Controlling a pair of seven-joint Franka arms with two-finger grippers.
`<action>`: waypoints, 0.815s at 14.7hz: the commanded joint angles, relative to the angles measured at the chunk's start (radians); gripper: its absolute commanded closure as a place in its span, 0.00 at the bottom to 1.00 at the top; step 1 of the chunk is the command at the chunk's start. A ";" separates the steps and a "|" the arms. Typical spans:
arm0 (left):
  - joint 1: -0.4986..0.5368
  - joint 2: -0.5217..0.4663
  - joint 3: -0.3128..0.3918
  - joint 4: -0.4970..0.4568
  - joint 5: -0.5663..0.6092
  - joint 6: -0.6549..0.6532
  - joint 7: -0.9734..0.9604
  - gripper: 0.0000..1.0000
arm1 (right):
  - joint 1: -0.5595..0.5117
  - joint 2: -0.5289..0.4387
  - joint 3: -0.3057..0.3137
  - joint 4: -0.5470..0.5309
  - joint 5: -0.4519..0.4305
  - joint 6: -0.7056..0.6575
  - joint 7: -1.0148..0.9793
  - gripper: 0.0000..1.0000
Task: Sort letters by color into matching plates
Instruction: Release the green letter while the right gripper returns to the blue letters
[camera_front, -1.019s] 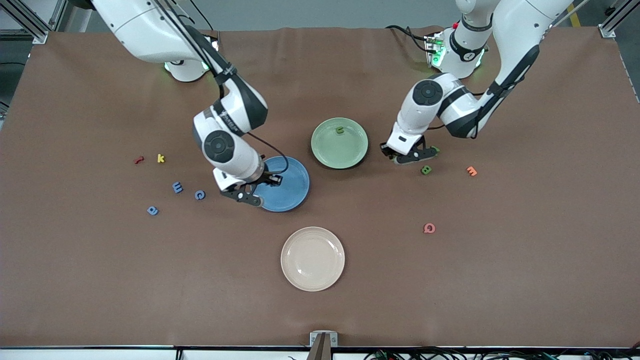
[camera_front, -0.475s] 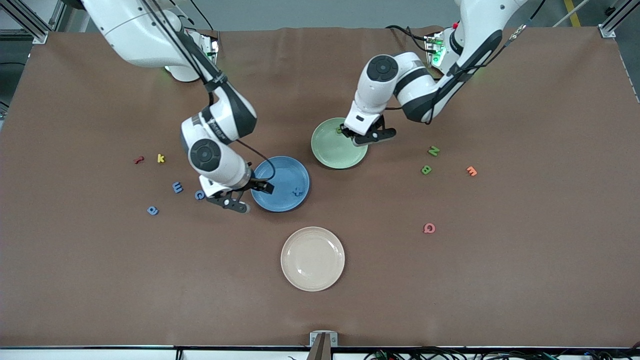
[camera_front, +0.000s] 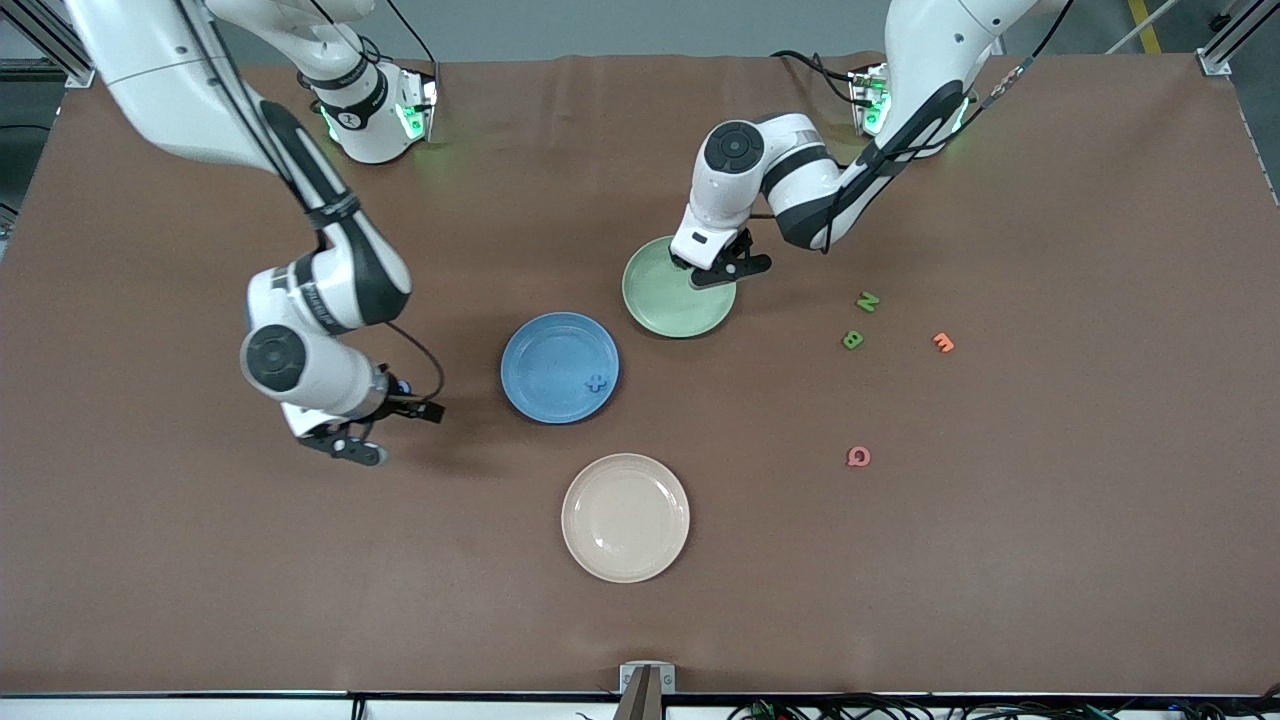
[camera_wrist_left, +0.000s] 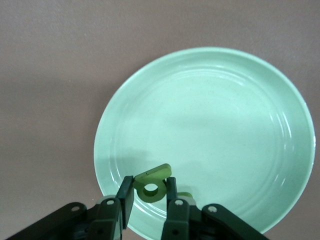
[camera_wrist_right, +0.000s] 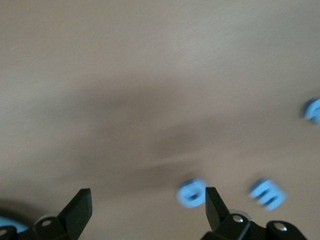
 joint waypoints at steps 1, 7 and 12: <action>-0.010 0.001 0.005 0.010 -0.004 -0.016 -0.012 0.77 | -0.057 -0.011 0.021 -0.028 -0.023 0.000 -0.078 0.00; 0.010 -0.011 0.005 0.006 0.002 -0.017 -0.001 0.01 | -0.034 -0.059 0.025 -0.149 -0.041 0.084 -0.083 0.00; 0.110 -0.073 -0.003 -0.019 0.002 -0.060 0.098 0.01 | -0.034 -0.093 0.027 -0.255 -0.055 0.213 -0.085 0.00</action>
